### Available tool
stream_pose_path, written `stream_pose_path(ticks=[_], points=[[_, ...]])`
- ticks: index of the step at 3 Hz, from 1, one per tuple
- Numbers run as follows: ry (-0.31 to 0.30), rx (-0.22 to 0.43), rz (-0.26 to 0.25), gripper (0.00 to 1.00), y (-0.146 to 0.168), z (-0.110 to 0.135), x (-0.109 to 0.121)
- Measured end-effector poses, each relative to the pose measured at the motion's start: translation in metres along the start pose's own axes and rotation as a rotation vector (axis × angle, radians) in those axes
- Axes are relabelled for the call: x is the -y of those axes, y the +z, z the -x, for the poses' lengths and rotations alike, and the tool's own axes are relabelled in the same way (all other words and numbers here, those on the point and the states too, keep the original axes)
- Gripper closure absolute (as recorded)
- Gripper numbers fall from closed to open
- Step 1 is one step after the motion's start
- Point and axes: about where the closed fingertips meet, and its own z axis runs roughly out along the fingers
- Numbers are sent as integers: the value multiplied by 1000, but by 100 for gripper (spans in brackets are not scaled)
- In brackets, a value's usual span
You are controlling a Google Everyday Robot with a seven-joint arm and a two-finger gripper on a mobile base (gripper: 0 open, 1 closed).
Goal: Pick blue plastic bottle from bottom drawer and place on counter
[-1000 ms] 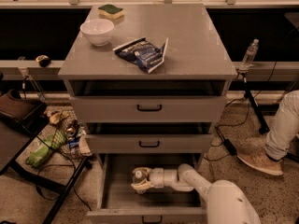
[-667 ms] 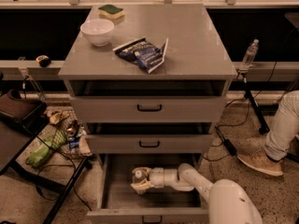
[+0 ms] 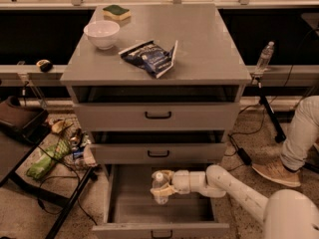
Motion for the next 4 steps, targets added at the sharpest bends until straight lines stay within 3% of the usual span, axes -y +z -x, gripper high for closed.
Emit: stream_pose_path(ticks=[1,2,3,4], points=[[16,-2,-53,100,-48,76,-18],[16,-8,-142,100,-100,154,-47],[10,-19,-196,100,-129,230,-96],[-6,-34,-247,100,-149,303,-121]])
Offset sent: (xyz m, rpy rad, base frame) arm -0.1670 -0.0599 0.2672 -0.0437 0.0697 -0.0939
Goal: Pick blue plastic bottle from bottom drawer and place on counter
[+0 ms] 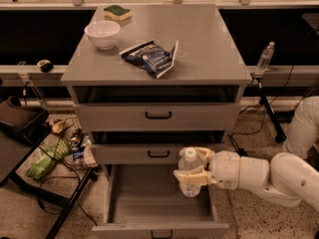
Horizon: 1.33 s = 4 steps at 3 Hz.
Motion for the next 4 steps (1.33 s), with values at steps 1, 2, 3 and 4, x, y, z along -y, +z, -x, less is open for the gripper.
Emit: stream_pose_path(ticks=[1,2,3,4], points=[[-2,11,-63,100,-15,56,14],[-3,11,-63,100,-15,56,14],[-18,10,-72,100,-17,82,23],[-30,54,-126,100,-35,160,44]])
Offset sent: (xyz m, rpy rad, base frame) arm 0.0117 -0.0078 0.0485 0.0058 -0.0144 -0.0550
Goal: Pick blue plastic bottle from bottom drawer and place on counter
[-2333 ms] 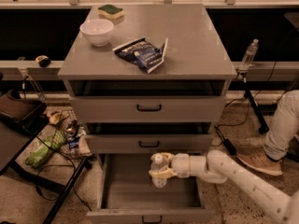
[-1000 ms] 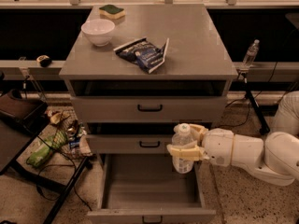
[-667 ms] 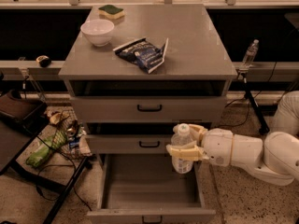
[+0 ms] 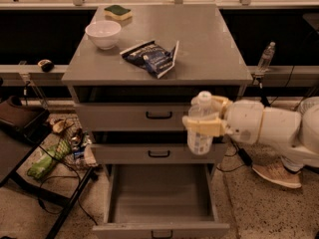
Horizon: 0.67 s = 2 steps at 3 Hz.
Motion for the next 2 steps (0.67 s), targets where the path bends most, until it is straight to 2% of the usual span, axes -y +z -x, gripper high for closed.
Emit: stream_pose_path(ticks=[1,2], points=[[-25,26,-68,100,-8,95,34],[-26,55,-154,100,-5,178,82]])
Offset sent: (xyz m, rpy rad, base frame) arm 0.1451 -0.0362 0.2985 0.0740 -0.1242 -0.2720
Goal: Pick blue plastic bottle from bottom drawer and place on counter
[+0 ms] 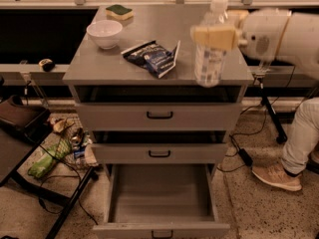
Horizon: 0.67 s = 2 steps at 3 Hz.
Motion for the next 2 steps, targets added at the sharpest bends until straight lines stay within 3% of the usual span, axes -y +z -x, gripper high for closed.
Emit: stream_pose_path(ticks=[1,2], points=[[-9,11,-125,100,9,59,61],[40,34,-244,100,29,85,136]])
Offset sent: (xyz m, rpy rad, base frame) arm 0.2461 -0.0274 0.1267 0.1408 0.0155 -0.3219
